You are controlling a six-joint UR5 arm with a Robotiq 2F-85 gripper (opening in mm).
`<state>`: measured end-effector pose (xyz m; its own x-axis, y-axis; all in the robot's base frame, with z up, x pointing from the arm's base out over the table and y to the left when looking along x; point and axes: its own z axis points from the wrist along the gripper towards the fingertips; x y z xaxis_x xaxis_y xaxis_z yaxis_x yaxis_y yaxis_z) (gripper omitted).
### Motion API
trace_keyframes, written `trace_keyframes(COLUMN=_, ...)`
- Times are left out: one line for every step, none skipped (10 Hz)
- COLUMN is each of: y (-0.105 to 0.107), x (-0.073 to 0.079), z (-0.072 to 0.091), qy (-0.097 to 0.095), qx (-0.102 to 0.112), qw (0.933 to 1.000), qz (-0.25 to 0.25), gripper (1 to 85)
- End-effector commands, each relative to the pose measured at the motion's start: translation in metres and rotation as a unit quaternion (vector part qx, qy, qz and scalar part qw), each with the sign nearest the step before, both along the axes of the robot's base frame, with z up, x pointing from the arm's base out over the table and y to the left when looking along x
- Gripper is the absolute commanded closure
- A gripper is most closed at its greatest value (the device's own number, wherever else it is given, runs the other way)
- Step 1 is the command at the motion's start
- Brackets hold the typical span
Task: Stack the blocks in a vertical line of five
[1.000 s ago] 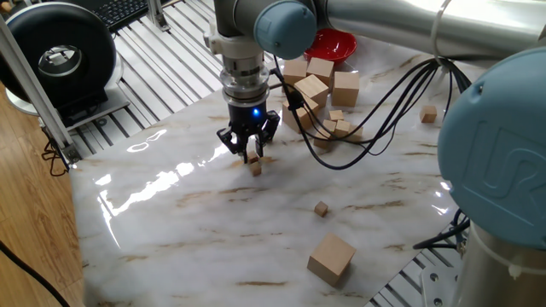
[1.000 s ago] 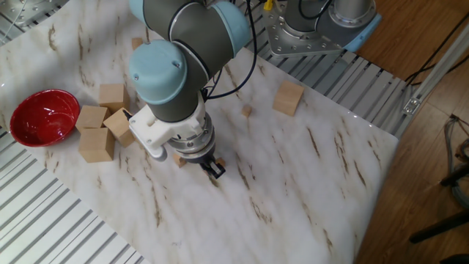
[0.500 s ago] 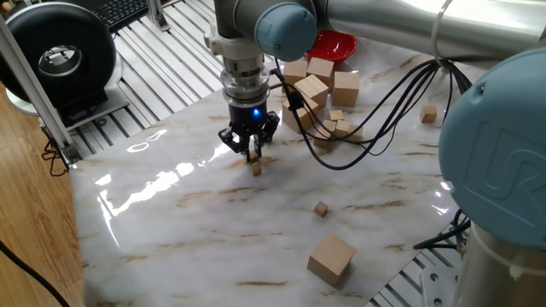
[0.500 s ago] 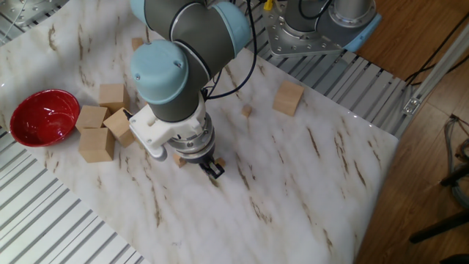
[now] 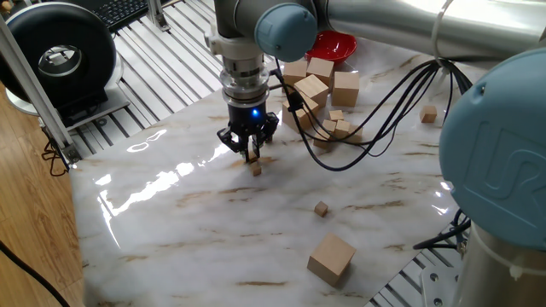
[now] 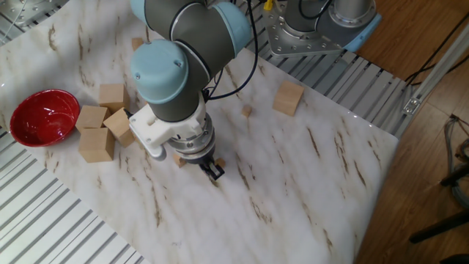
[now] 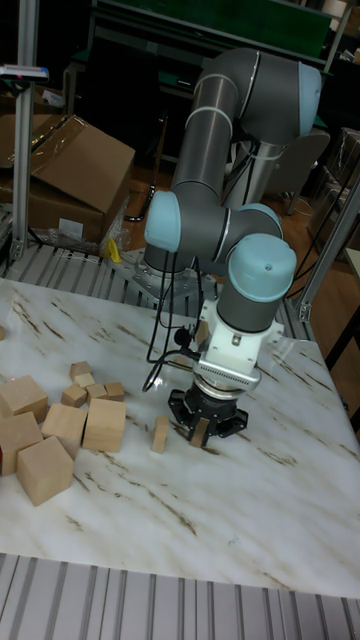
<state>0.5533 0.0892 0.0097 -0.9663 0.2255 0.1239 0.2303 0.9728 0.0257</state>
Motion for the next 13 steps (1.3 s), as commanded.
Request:
trace_keyframes(y=0.002, x=0.01, z=0.012, qy=-0.013, qx=-0.001, qw=0.9998, qz=0.018, gripper=64.3)
trace_keyframes(y=0.003, x=0.014, z=0.017, qy=-0.016, qx=-0.004, qw=0.9995, qz=0.027, gripper=64.7)
trace_keyframes(y=0.001, x=0.017, z=0.022, qy=-0.016, qx=-0.015, qw=0.9991, qz=0.035, gripper=65.0)
trace_keyframes(y=0.0, x=0.027, z=0.025, qy=-0.03, qx=-0.028, qw=0.9984, qz=0.04, gripper=68.0)
trace_keyframes(y=0.002, x=0.029, z=0.031, qy=-0.03, qx=-0.03, qw=0.9983, qz=0.039, gripper=71.7)
trace_keyframes(y=-0.001, x=0.027, z=0.036, qy=-0.028, qx=-0.034, qw=0.9979, qz=0.047, gripper=72.0)
trace_keyframes(y=-0.005, x=0.028, z=0.041, qy=-0.027, qx=-0.038, qw=0.9977, qz=0.05, gripper=72.0)
trace_keyframes(y=-0.014, x=0.028, z=0.048, qy=-0.023, qx=-0.047, qw=0.9967, qz=0.062, gripper=72.0)
trace_keyframes(y=-0.022, x=0.03, z=0.055, qy=-0.022, qx=-0.055, qw=0.9955, qz=0.075, gripper=72.0)
trace_keyframes(y=-0.019, x=0.031, z=0.059, qy=-0.025, qx=-0.049, qw=0.996, qz=0.07, gripper=73.7)
trace_keyframes(y=-0.021, x=0.032, z=0.063, qy=-0.026, qx=-0.049, qw=0.996, qz=0.07, gripper=77.7)
trace_keyframes(y=-0.026, x=0.032, z=0.067, qy=-0.025, qx=-0.054, qw=0.9954, qz=0.075, gripper=78.3)
trace_keyframes(y=-0.032, x=0.034, z=0.073, qy=-0.024, qx=-0.062, qw=0.9943, qz=0.083, gripper=79.0)
